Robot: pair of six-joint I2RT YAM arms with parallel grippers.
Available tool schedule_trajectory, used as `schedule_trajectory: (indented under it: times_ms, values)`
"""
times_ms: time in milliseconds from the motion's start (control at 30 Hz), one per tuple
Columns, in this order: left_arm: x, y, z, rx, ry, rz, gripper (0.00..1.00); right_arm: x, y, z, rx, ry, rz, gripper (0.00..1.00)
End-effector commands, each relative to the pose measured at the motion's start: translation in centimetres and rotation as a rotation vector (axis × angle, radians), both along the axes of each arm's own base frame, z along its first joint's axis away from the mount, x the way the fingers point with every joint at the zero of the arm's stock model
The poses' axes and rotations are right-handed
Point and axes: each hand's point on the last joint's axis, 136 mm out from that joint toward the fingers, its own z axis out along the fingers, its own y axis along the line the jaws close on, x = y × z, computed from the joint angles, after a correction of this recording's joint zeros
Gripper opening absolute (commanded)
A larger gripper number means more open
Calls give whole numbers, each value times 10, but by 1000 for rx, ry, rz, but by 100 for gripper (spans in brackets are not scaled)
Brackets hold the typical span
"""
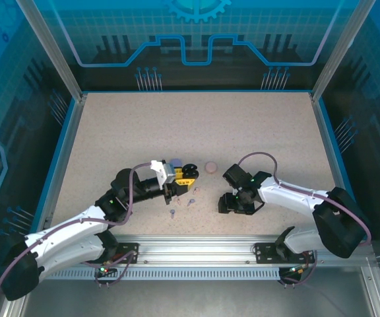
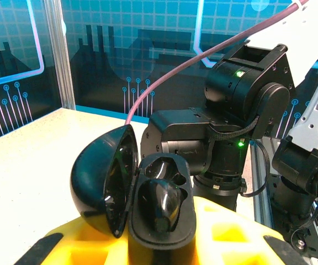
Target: Insert wireless bluetooth earbuds into charging case
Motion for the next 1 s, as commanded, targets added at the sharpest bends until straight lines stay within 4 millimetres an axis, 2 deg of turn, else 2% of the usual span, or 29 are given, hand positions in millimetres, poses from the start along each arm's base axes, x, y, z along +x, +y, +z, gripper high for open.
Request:
schedule_trajectory:
  times_ms: [0, 467, 967]
  values:
    - [-2, 2, 5, -11, -18, 8, 0, -2, -4, -7, -22, 7, -17, 68]
    - [-2, 2, 3, -5, -10, 11, 0, 7, 2, -6, -12, -17, -1, 65]
    - [-1, 3, 2, 0, -12, 15, 0, 18, 18, -1, -8, -46, 56, 64]
